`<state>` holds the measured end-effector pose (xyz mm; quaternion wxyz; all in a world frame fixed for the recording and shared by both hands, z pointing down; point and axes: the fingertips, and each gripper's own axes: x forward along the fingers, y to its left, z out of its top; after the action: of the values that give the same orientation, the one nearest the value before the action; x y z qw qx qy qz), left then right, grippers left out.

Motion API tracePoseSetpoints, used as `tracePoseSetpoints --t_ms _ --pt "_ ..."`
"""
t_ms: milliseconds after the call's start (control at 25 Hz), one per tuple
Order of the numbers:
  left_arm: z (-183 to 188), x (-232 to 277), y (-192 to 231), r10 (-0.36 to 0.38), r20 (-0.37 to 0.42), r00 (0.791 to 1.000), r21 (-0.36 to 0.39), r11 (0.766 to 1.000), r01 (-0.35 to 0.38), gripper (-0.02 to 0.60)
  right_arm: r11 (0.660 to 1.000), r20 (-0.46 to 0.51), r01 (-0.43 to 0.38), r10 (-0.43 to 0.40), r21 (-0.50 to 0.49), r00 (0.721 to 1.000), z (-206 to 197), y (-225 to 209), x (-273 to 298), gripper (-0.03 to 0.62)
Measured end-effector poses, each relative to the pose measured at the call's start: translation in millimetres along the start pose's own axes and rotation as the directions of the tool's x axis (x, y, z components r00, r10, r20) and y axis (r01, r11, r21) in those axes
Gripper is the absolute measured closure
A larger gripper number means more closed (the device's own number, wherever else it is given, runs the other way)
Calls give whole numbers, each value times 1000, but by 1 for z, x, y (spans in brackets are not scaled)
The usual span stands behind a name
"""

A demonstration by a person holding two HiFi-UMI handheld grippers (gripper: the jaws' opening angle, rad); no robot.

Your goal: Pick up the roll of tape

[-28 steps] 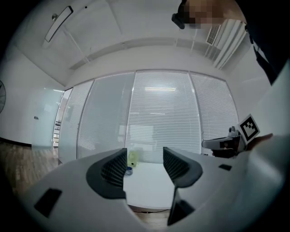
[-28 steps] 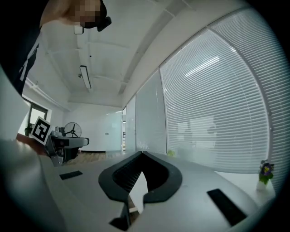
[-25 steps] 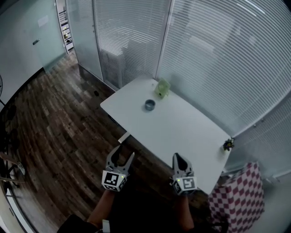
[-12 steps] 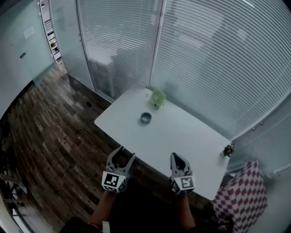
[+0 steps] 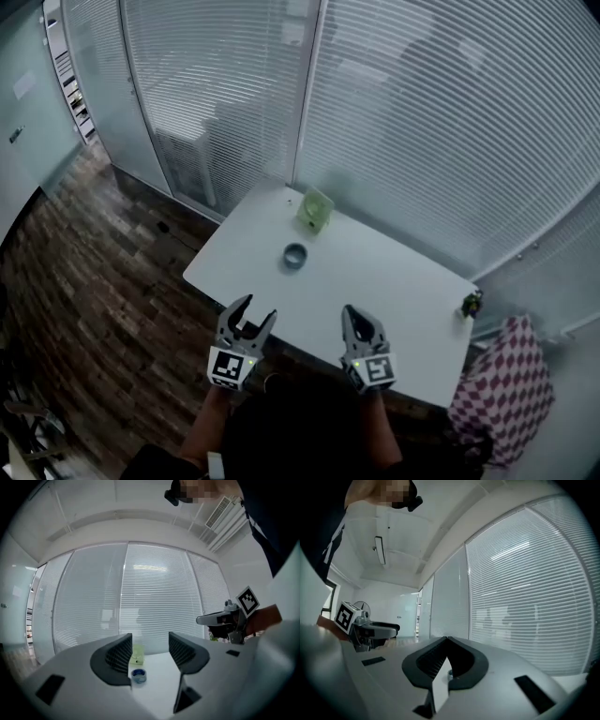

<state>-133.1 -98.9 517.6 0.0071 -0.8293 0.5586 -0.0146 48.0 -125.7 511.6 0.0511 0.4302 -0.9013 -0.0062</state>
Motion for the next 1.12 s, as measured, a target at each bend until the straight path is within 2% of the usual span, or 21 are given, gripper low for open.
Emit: tracePoseSetpoints --t_ms 280,480,760,920,1120 --pt "-8 21 8 -51 -21 999 -25 998 50 345 999 -22 41 -41 8 999 -1 -5 9 586" --pt "-26 36 19 -29 -48 998 -5 1000 29 345 999 -32 34 -34 13 999 -11 -11 23 586" --pt "-39 57 30 -37 -99 994 35 999 40 345 1000 -10 30 -30 -9 1000 4 -19 39 586" --pt "-50 78 32 -24 -114 993 54 998 31 345 999 -15 30 -30 -15 999 0 -32 46 586" --pt "-74 104 32 -62 -166 984 25 997 67 345 999 -26 40 -40 -16 999 -2 -41 48 586"
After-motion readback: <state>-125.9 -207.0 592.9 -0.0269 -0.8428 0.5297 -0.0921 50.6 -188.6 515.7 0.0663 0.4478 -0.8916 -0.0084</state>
